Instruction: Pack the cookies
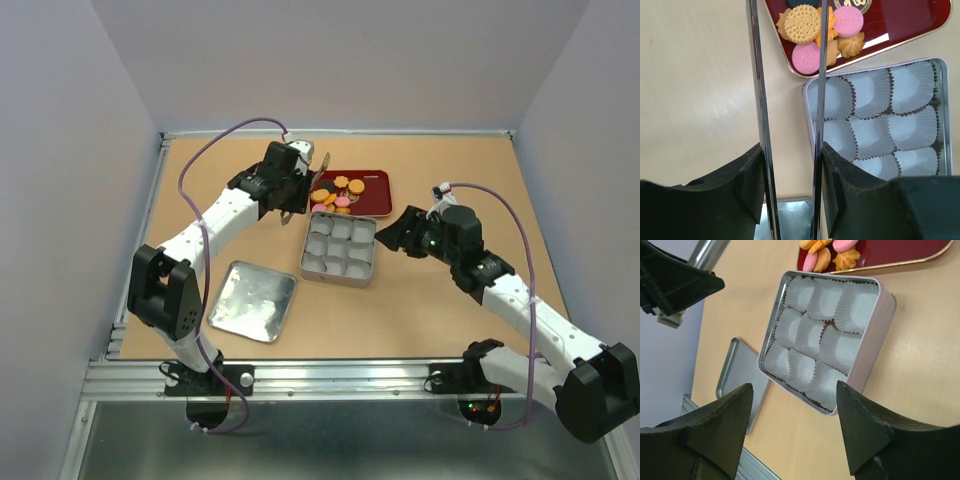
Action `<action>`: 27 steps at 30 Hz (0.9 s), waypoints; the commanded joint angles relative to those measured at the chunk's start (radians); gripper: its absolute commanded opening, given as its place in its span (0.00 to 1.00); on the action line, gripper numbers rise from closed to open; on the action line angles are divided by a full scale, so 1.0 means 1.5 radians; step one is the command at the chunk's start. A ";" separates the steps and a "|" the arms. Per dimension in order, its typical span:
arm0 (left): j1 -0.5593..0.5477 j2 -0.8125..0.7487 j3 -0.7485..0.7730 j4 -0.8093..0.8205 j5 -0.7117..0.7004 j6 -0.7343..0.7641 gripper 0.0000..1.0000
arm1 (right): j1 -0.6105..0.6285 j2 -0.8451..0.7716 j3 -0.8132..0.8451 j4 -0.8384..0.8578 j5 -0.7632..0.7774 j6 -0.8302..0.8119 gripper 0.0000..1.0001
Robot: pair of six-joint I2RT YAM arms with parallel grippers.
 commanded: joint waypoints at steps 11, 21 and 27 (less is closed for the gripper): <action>-0.034 0.021 0.002 -0.042 0.043 0.017 0.50 | -0.004 0.031 0.005 0.000 -0.006 -0.027 0.73; -0.035 0.044 -0.020 -0.035 -0.013 -0.037 0.49 | -0.003 0.020 0.009 -0.016 -0.025 -0.028 0.73; -0.035 0.059 -0.039 -0.028 -0.030 -0.046 0.49 | -0.003 0.012 -0.006 -0.016 -0.028 -0.023 0.73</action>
